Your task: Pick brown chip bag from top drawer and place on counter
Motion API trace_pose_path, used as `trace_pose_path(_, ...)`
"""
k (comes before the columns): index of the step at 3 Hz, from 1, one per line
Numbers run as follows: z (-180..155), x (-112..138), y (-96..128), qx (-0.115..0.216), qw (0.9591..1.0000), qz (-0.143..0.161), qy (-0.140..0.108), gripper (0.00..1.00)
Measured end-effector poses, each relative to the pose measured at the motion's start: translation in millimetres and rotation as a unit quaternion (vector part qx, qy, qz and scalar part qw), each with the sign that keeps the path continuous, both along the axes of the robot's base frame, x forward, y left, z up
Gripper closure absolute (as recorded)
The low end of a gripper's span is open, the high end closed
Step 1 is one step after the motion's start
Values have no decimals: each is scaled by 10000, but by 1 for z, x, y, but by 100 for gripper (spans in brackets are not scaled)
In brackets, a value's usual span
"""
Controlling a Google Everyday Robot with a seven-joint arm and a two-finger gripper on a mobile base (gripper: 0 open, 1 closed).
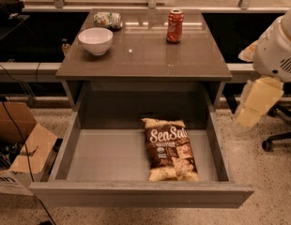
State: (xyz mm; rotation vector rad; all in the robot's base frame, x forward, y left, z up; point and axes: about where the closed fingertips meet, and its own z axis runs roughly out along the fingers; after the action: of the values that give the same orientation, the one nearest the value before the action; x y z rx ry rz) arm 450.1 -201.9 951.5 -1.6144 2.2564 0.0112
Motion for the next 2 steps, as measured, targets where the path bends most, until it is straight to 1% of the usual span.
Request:
trace_pose_path(1, -33, 10, 12, 412, 9983, -347, 232, 0)
trace_pose_path(2, -71, 21, 19, 747, 9935, -698, 502, 0)
